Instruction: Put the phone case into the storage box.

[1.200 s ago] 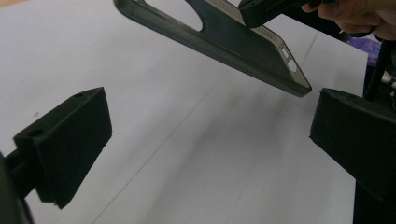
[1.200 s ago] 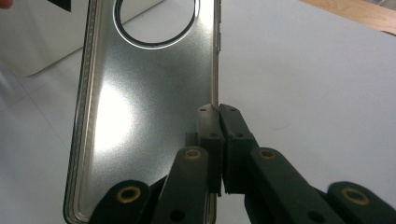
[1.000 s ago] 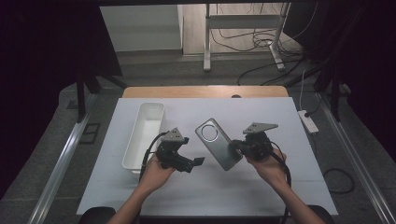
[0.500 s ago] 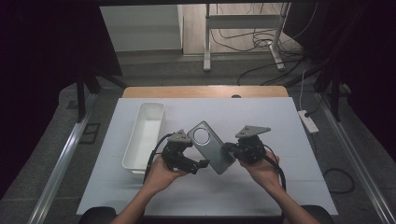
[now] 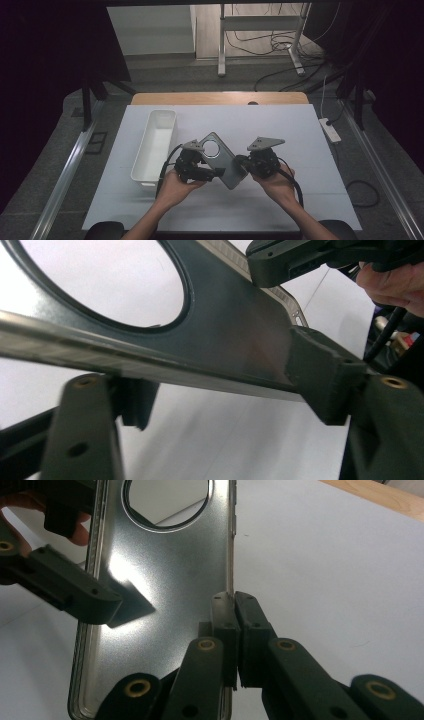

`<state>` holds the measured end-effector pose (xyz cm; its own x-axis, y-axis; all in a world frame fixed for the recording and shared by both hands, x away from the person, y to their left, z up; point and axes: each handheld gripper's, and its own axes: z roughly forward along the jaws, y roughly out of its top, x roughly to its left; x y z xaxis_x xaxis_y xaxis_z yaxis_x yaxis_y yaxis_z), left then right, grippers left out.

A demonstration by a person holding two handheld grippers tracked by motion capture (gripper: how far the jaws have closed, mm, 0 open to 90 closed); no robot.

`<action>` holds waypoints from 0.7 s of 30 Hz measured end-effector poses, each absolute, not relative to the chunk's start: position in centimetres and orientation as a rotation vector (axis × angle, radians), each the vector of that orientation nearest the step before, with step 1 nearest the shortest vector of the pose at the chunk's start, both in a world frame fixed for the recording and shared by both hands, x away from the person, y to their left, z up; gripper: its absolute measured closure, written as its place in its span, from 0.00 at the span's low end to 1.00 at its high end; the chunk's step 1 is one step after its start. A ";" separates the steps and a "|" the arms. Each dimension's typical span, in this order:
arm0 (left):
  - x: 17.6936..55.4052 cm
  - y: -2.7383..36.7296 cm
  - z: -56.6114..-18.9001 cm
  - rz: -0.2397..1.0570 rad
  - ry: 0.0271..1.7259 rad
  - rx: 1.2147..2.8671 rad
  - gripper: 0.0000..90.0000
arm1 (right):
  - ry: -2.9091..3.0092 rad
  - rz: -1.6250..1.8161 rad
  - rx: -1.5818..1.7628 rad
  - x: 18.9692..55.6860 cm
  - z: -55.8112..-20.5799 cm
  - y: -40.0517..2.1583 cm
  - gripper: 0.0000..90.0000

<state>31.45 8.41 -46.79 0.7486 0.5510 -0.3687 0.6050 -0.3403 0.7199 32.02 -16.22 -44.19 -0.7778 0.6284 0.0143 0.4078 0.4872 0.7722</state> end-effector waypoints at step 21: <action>31.6 9.6 -46.0 -0.207 0.886 1.935 0.88 | 2.481 1.200 0.843 31.7 -44.4 -15.9 0.94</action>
<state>31.64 9.59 -46.04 0.7215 0.4949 -0.4843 0.6583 -0.2735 0.7013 31.73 -15.91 -44.36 -0.7983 0.6020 0.0181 0.3879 0.4909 0.7801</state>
